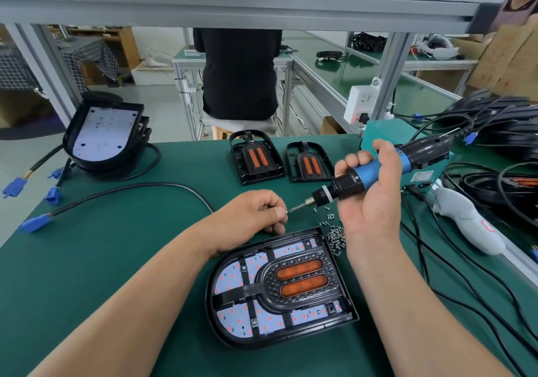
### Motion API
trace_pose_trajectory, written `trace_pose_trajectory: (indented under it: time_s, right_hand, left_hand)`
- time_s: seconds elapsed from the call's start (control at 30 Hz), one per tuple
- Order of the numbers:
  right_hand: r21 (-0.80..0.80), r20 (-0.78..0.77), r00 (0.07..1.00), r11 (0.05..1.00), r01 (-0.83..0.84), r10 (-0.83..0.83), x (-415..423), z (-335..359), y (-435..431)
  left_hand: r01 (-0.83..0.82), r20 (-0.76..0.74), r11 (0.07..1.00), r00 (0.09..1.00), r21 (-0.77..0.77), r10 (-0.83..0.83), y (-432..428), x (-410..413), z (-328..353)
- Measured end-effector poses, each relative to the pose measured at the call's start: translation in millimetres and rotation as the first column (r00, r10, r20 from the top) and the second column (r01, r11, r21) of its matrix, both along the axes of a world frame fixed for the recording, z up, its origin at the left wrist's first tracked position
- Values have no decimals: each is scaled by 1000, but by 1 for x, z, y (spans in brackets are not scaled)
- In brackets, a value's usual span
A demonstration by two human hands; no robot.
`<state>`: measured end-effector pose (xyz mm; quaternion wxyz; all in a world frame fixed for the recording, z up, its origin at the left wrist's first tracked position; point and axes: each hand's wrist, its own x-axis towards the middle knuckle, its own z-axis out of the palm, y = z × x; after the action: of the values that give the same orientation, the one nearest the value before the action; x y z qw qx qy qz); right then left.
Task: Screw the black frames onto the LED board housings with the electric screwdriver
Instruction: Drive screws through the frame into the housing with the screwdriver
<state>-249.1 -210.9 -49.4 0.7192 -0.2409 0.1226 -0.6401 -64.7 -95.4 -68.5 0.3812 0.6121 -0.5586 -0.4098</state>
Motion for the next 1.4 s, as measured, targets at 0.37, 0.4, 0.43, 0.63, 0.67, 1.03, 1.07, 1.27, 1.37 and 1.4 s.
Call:
trace_pose_trajectory:
  time_s: [0.37,0.4,0.43,0.63,0.67,1.03,1.07,1.27,1.37,1.4]
  right_hand:
    - [-10,-37,999,1000,16,-17,1,0,2]
    - [-16,-44,999,1000,21,-21,1,1,3]
    - [-22,-53,998,999,25,-26,2,1,4]
    - [-57,-114,989,994,88,-94,4,6,10]
    - [-51,-114,989,994,92,-98,5,6,11]
    - [113,-101,987,984,135,-123,6,-2,12]
    - [115,-100,987,984,134,-123,6,-2,12]
    - [151,-90,988,979,137,-124,6,-3,11]
    - [150,-88,989,980,130,-117,6,-2,10]
    - [143,-92,989,981,130,-118,6,-2,11]
  left_hand:
    - [-14,15,1000,1000,-2,14,0,-3,2]
    - [-20,14,1000,1000,-3,20,0,-3,2]
    - [-29,11,1000,1000,-5,29,0,-3,2]
    - [-96,12,995,995,-38,97,-3,-2,-3]
    - [-108,1,993,994,-45,108,-4,-2,-4]
    - [-143,-16,986,990,-85,142,-5,2,-9]
    - [-144,-19,986,990,-86,143,-4,2,-10]
    - [-162,-28,983,987,-89,160,-4,-1,-7]
    - [-175,-21,981,985,-89,173,-4,-5,-6]
    - [-177,-15,980,984,-88,176,-5,-6,-6]
